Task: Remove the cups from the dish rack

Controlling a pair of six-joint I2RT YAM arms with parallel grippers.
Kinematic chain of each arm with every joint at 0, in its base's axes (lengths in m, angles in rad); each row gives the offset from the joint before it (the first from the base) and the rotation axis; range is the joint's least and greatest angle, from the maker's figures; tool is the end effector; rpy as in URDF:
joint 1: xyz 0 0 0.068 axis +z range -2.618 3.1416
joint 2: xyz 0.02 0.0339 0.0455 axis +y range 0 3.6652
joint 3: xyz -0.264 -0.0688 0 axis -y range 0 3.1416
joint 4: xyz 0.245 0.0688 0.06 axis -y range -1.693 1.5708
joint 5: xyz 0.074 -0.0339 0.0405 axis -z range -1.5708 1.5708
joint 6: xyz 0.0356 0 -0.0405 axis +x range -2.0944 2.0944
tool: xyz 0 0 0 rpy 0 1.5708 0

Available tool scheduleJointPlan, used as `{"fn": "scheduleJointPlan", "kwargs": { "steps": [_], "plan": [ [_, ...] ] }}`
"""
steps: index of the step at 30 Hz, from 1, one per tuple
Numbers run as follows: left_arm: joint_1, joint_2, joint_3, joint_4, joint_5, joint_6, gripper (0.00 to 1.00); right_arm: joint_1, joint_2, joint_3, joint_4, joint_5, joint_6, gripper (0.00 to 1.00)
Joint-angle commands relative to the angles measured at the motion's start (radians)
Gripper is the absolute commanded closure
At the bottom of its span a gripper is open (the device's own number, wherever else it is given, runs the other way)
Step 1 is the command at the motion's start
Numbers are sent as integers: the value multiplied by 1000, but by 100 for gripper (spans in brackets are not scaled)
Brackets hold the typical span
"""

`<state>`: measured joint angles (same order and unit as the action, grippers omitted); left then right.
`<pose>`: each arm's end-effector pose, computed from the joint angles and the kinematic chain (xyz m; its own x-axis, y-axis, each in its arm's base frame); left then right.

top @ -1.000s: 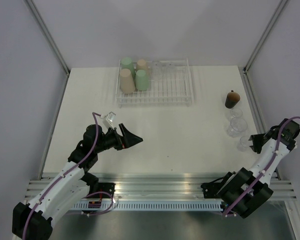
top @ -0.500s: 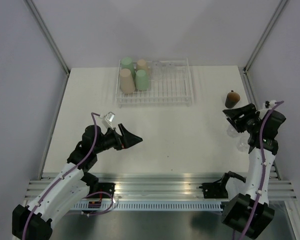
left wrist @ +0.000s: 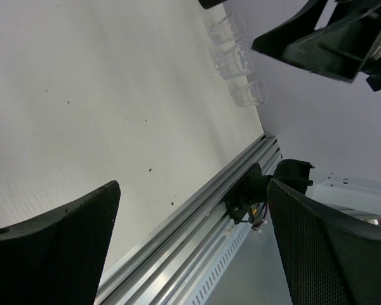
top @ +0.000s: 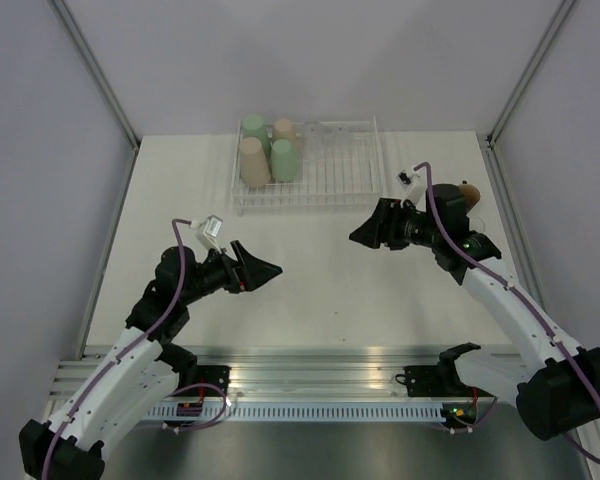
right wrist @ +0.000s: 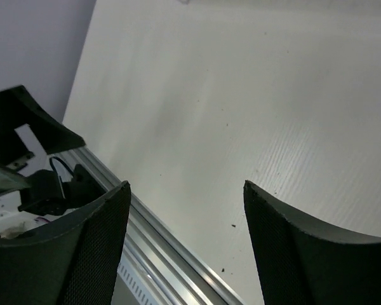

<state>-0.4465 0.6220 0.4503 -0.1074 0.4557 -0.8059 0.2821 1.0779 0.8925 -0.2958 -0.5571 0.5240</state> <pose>0.1366 -0.0828 0.2554 -0.7271 -0.3701 -0.5782 0.3535 0.5202 -0.7775 0.2246 0.0847 0.3116 -0.7284 0.2311 -0.6451 -0.3719 0.6574 0.6554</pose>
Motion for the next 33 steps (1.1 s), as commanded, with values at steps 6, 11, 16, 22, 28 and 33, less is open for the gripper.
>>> {"fn": "scheduleJointPlan", "kwargs": {
  "steps": [6, 11, 16, 22, 28, 33],
  "plan": [
    [-3, 126, 234, -46, -95, 129, 0, 232, -24, -99, -43, 279, -136, 20],
    [-3, 165, 288, -37, -126, 123, 0, 305, -116, -193, -19, 339, -108, 15],
    [-3, 162, 243, -12, -109, 99, 0, 440, -56, -175, -31, 486, -90, 13],
    [-3, 98, 194, -14, -92, 120, 0, 686, 123, -109, -23, 681, -82, 12],
    [-3, 5, 179, -69, -107, 145, 0, 795, 226, -41, 44, 707, -82, 12],
    [-3, 25, 241, -129, -117, 122, 0, 881, 287, -26, 96, 727, -79, 12]
  ]
}}
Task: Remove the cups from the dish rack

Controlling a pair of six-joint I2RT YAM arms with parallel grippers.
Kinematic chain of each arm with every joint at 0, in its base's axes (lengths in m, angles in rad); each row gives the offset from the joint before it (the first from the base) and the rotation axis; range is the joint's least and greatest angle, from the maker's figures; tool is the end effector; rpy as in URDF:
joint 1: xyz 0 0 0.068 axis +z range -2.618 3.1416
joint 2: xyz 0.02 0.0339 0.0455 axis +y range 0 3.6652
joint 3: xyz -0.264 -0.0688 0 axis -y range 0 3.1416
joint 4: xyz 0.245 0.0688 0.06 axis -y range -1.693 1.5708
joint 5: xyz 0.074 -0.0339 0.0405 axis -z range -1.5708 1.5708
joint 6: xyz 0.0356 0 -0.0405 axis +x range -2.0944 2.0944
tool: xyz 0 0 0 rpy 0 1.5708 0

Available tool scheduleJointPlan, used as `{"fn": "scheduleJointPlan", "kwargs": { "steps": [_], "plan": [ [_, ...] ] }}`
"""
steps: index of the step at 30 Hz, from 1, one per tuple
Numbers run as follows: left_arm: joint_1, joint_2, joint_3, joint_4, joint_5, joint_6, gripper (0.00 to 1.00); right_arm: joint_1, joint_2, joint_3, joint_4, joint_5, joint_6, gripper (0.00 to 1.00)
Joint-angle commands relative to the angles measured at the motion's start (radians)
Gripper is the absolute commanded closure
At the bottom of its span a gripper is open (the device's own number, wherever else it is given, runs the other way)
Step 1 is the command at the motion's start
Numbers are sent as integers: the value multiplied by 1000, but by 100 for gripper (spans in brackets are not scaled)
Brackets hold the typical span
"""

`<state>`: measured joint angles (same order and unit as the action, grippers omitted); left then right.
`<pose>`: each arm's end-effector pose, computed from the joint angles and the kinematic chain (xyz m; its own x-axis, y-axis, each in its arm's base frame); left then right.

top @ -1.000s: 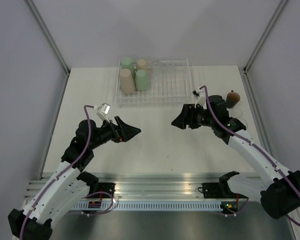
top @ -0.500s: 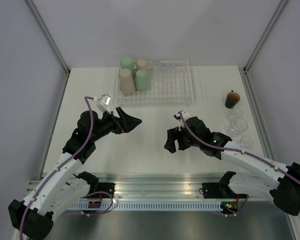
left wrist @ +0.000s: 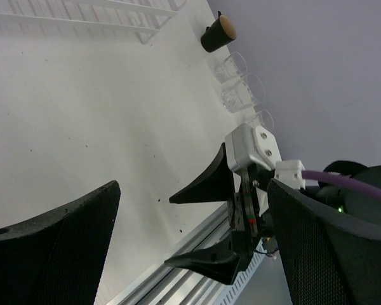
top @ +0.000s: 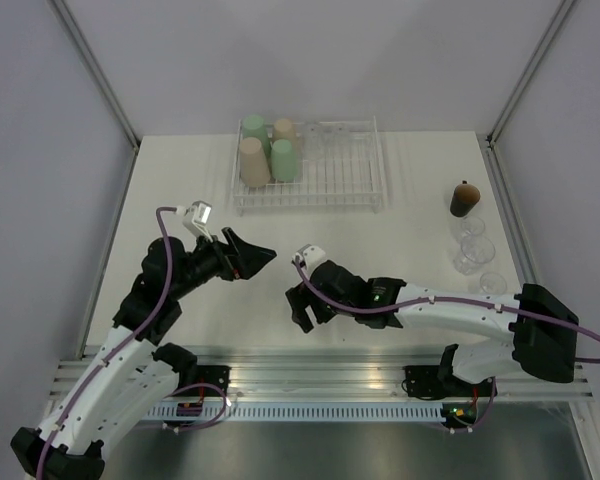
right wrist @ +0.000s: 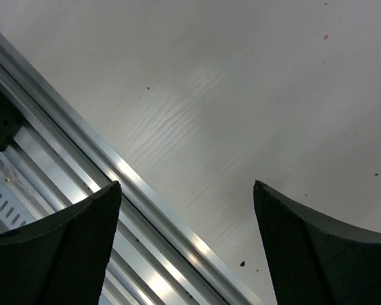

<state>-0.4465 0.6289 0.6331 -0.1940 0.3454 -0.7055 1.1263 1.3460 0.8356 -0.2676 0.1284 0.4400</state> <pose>0.1362 -0.0786 0.3095 -0.5875 -0.3952 -0.7062 0.4273 0.5896 -0.6854 0.1254 0.2527 0.2268 -0.6377 -0.3566 -0.6827 -0.6461 0.7302 0.2221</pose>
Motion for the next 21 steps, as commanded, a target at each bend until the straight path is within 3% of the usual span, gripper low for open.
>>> {"fn": "scheduleJointPlan", "kwargs": {
  "steps": [1, 9, 12, 16, 21],
  "plan": [
    [-3, 38, 69, -50, -6, 9, 0, 52, 24, 28, 77, 42, 6, 11],
    [-3, 202, 229, -64, -32, -22, 0, 79, -5, 36, 97, 34, -6, 11],
    [-3, 236, 253, -64, -60, -11, 0, 78, -10, 106, 29, 114, -55, 10],
    [-3, 242, 251, -67, -75, 24, 0, 70, 1, 230, -64, 330, -116, 6],
    [-3, 178, 197, -97, -131, 76, 0, -83, 2, 386, -61, 335, -133, 4]
  ]
}}
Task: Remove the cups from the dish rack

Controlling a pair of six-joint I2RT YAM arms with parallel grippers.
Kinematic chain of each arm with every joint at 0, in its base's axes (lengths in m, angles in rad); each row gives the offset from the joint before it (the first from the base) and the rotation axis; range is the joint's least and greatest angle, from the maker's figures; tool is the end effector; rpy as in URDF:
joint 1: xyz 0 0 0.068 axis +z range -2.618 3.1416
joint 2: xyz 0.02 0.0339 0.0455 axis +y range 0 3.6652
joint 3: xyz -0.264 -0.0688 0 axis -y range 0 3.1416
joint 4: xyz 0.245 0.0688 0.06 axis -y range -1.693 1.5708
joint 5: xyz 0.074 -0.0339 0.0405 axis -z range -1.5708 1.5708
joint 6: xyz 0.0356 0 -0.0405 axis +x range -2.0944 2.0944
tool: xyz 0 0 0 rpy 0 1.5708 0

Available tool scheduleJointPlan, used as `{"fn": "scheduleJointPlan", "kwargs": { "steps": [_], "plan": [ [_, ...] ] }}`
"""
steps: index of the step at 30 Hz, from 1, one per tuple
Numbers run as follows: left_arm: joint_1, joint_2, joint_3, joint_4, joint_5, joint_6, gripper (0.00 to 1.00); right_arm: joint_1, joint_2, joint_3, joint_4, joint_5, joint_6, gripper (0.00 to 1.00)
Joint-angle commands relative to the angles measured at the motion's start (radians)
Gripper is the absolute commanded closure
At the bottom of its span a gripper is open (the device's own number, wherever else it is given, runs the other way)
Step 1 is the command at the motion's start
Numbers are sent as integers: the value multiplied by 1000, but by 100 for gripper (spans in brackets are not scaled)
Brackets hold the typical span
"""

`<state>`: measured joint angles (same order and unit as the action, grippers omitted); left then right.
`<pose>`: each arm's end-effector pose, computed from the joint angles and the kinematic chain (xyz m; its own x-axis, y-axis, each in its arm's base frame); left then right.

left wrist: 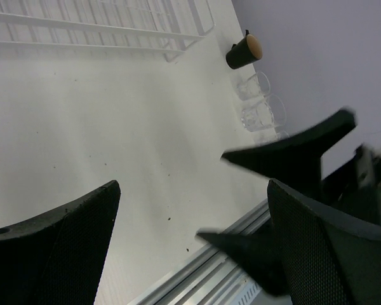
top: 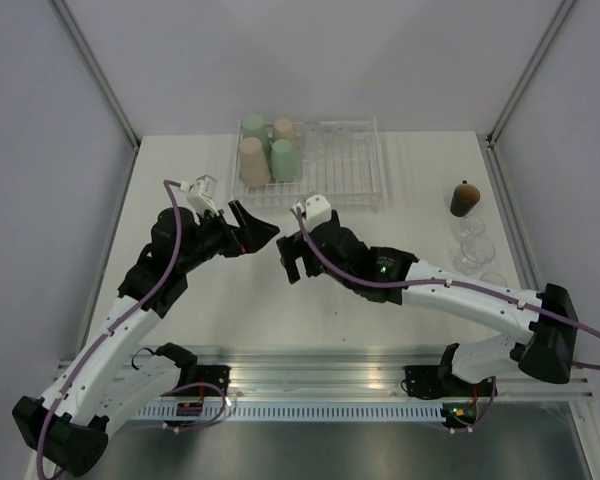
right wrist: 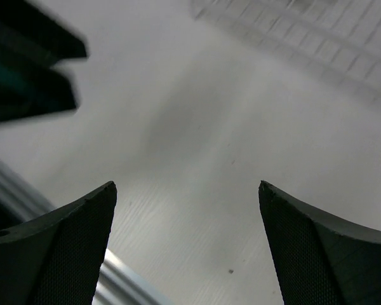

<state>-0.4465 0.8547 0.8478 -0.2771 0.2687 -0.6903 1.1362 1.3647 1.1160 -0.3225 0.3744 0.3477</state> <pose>0.1728 -0.0932 0.3406 -0.6063 -0.3904 -0.6928 0.3373 0.6627 -0.6686 0.1416 0.2742 0.3118 -0.4575 -0.2324 -0.8583 -0.5943 0.7979 0.1008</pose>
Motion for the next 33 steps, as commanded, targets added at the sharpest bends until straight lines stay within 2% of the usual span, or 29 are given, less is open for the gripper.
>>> {"fn": "scheduleJointPlan", "kwargs": {
  "steps": [1, 4, 8, 13, 16, 25, 31, 33],
  "plan": [
    [-3, -55, -30, -14, -56, 67, 0, -154, 17, 137, -16, 83, -53, 4],
    [-3, -62, -64, -16, -37, 89, 0, -240, 155, 318, -91, 80, -101, 3],
    [-3, -78, -110, -17, -10, 66, 0, -291, 333, 577, -128, 115, -121, 3],
    [-3, -120, -144, -30, 49, 77, 0, -380, 508, 746, -69, 126, -67, 3],
    [-3, -170, -132, -105, 37, 103, 0, -438, 603, 858, -67, 156, -29, 3],
    [-3, -368, -219, -158, -13, 58, 0, -558, 813, 979, 69, 86, -128, 4],
    [-3, -476, -303, -169, -5, -17, 0, -674, 843, 912, 203, 1, -141, 4],
    [-3, -493, -320, -177, 0, -28, 0, -716, 872, 929, 189, -43, -144, 4]
  ]
}}
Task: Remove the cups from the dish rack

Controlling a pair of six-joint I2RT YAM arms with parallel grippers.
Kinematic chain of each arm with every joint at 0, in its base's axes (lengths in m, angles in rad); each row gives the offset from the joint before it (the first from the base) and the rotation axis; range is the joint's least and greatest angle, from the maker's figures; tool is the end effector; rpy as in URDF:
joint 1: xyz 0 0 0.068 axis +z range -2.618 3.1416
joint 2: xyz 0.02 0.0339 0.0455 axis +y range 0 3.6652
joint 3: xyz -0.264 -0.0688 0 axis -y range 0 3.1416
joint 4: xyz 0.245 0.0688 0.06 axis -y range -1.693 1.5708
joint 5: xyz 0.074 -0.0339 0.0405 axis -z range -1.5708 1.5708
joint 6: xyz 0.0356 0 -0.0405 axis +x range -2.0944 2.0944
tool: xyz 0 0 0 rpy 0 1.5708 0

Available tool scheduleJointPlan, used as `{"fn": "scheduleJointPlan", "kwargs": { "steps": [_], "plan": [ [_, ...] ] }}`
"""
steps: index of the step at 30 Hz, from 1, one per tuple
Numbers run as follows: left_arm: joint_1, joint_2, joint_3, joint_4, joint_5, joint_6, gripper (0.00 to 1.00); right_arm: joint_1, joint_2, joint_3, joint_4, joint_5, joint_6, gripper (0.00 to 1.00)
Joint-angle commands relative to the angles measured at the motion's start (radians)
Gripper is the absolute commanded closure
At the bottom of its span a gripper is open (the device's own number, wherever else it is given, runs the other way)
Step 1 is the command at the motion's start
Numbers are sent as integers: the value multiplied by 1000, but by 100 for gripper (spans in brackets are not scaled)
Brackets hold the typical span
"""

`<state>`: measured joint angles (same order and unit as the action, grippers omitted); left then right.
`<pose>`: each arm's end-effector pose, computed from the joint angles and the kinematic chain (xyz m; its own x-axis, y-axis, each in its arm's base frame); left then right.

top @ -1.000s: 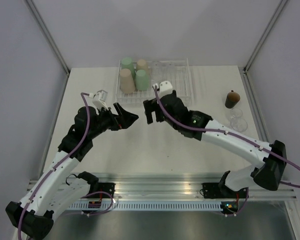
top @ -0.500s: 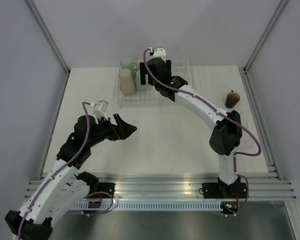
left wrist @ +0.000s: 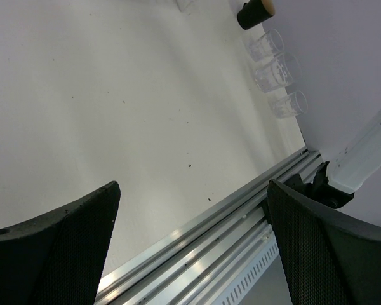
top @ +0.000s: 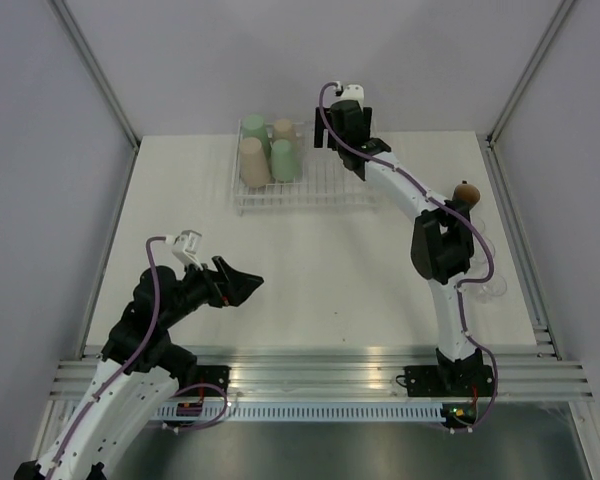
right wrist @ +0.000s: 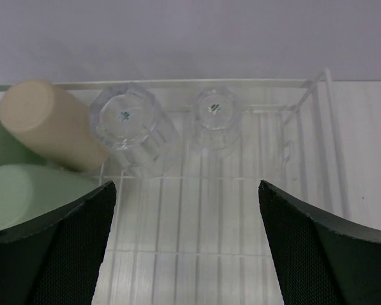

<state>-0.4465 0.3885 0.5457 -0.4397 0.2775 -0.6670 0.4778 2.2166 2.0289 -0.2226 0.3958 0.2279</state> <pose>0.0970 -0.0572 0.2809 -0.6013 -0.3718 -0.7073 0.3572 0.6668 -0.6541 0.4759 0.2309 0.2949 -0.3700 0.0432 -0.9280 -0.0274 0.9980 0.0574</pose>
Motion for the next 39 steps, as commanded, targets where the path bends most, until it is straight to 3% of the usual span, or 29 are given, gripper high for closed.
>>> {"fn": "scheduleJointPlan", "kwargs": {
  "steps": [1, 15, 18, 24, 39],
  "plan": [
    [-3, -34, -21, -22, -9, -54, 0, -70, 32, 31, 77, -75, -22, 4],
    [-3, -59, -43, -22, 6, -88, 0, -131, 178, 185, 37, -268, -144, 4],
    [-3, -77, -58, -25, 0, -97, 0, -131, 186, 194, 66, -273, -142, 3],
    [-3, -65, -56, -28, -1, -88, 0, -130, 291, 364, 14, -223, -144, 3],
    [-3, -33, -72, -30, -9, -78, 0, -133, 377, 347, 124, -216, -127, 3]
  ]
}}
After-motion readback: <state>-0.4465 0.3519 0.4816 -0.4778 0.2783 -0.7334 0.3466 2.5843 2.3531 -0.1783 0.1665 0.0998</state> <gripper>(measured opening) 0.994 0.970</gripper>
